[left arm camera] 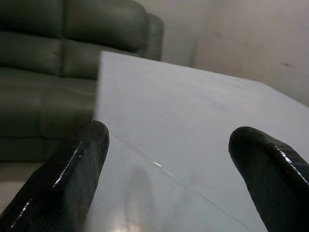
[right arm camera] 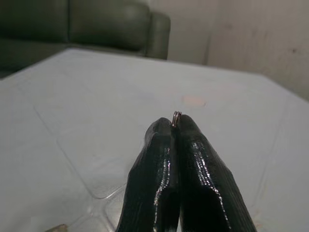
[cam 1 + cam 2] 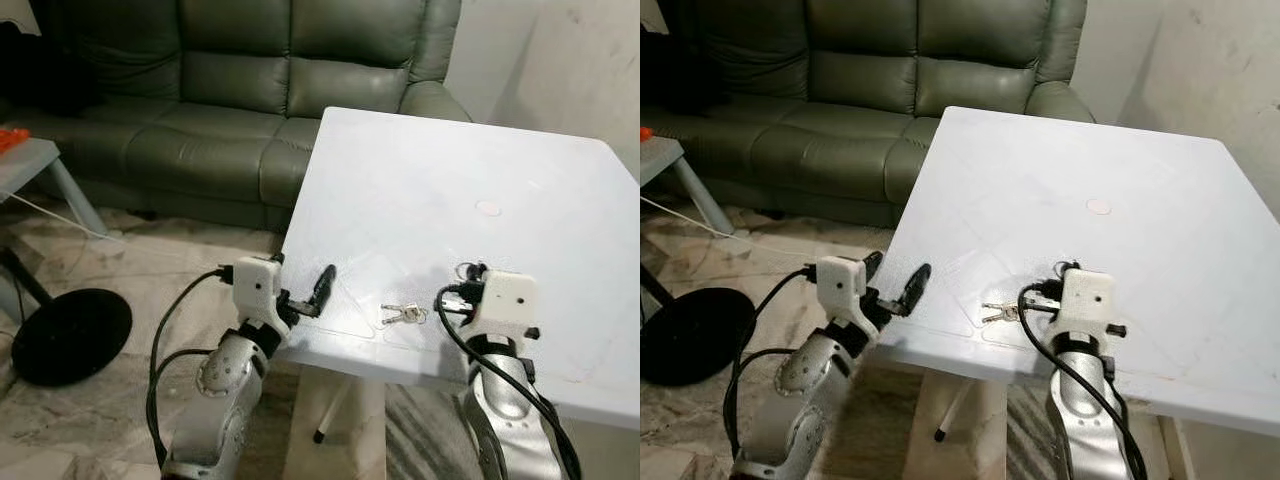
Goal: Hang keys on a hook
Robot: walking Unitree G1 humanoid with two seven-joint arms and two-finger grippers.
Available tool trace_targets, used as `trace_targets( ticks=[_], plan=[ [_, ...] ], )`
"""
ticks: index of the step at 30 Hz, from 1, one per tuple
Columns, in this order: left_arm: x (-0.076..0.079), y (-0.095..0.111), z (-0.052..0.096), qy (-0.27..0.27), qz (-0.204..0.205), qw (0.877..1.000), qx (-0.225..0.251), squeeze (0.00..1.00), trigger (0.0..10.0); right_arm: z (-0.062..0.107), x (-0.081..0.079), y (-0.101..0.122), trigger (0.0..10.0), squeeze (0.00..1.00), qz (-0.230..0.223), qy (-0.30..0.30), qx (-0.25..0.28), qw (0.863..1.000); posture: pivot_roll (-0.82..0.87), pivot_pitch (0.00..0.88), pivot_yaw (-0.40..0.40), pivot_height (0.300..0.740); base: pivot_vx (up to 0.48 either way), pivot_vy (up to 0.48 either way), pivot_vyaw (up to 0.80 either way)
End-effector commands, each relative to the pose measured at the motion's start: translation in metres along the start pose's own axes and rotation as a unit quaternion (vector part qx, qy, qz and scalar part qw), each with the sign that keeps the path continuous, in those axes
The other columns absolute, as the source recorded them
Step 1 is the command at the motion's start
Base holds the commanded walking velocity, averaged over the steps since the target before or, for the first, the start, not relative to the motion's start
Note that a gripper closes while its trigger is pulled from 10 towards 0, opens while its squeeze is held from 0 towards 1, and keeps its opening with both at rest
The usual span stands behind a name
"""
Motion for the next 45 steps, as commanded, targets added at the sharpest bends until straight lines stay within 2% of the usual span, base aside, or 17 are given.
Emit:
trace_targets(
  ticks=[1,3,6,7,11,15,21,31,40,45],
  plan=[
    [-0.008,0.003,-0.001,0.016,0.002,1.000,0.008,0.00,10.0,0.000,0.004,0.004,10.0,0.00,-0.011,0.003,0.012,1.000,-0.03,0.055,-0.065,0.740,0.000,0.000,0.00],
    [-0.014,0.008,0.001,0.029,-0.007,0.999,0.022,0.00,10.0,0.001,0.007,0.003,10.0,0.00,-0.045,0.000,0.004,0.999,-0.04,0.054,-0.064,0.740,0.000,0.000,0.00],
    [-0.019,0.007,0.003,0.044,-0.001,0.999,0.018,0.00,10.0,0.008,0.003,0.018,10.0,0.00,-0.052,0.039,0.059,0.996,-0.04,0.054,-0.063,0.740,0.000,0.000,0.00],
    [-0.026,0.011,0.007,0.058,0.002,0.998,0.034,0.00,10.0,0.014,0.000,0.018,10.0,0.00,-0.068,0.057,0.063,0.994,-0.04,0.053,-0.063,0.740,0.000,0.000,0.00],
    [-0.036,0.009,0.014,0.082,0.012,0.996,0.034,0.00,10.0,0.020,0.000,0.018,10.0,0.00,-0.059,0.063,0.072,0.994,-0.04,0.053,-0.066,0.740,0.000,0.000,0.00],
    [-0.054,0.004,0.021,0.112,0.010,0.993,0.035,0.00,10.0,0.024,-0.005,0.005,10.0,0.00,-0.068,0.091,0.035,0.993,-0.03,0.049,-0.070,0.740,0.000,0.000,0.00],
    [-0.070,0.013,0.012,0.135,-0.010,0.990,0.040,0.00,10.0,0.015,-0.009,-0.004,10.0,0.00,-0.058,0.096,0.008,0.994,-0.03,0.044,-0.069,0.740,0.000,0.000,-0.25],
    [-0.076,0.020,-0.004,0.126,-0.026,0.990,0.049,0.00,10.0,-0.001,-0.010,0.001,10.0,0.00,-0.059,0.098,0.009,0.993,-0.03,0.017,-0.060,0.740,0.000,0.000,-0.75],
    [-0.068,0.017,-0.013,0.116,-0.043,0.991,0.045,0.00,10.0,-0.005,-0.015,0.001,10.0,0.00,-0.058,0.104,0.008,0.993,-0.03,0.000,-0.059,0.740,0.000,-0.134,-0.76],
    [-0.068,0.017,-0.014,0.121,-0.023,0.991,0.050,0.00,10.0,-0.005,-0.016,0.000,10.0,0.00,-0.057,0.104,0.008,0.993,-0.03,0.000,-0.062,0.740,0.000,-0.192,-0.76]
  ],
)
Point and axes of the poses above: a point about 5 cm out from each wrist's last joint towards the gripper, its own z axis pointing back from the gripper into the wrist, its own y axis along the axis of the wrist's last joint, x = y × z, the point moved 4 cm from there along -z, pointing out of the wrist towards the gripper, and after that the axes turned 3 degrees about -z, right-handed, at the moved point
